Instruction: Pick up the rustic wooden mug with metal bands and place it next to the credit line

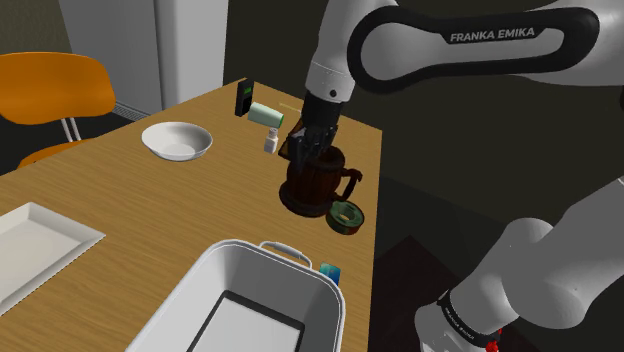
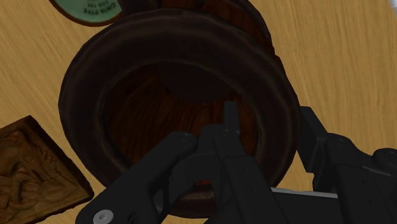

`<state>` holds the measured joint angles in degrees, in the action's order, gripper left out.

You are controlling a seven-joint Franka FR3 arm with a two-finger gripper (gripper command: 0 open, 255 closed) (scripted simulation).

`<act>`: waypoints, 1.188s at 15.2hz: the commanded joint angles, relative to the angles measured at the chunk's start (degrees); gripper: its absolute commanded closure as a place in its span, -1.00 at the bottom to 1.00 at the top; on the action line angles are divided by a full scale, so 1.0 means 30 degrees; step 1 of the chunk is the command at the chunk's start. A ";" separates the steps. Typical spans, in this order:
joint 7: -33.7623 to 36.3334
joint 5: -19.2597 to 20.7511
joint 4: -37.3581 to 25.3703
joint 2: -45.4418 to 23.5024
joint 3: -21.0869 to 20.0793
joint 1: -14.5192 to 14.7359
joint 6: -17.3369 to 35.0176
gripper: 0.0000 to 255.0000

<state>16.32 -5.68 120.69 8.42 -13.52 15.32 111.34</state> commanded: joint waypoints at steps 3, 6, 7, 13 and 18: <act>-0.0027 0.0011 0.0785 -0.0223 -0.0042 0.0017 0.1053 1.00; -0.0034 0.0032 0.1320 -0.0464 -0.0075 0.0027 0.1825 1.00; -0.0035 0.0041 0.1490 -0.0553 -0.0086 0.0031 0.2083 1.00; -0.0023 0.0118 0.2430 -0.1177 -0.0163 0.0038 0.3636 1.00; 0.0002 0.0195 0.2977 -0.1679 -0.0225 0.0026 0.4677 1.00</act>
<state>16.17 -5.20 128.82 4.71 -14.47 15.68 126.55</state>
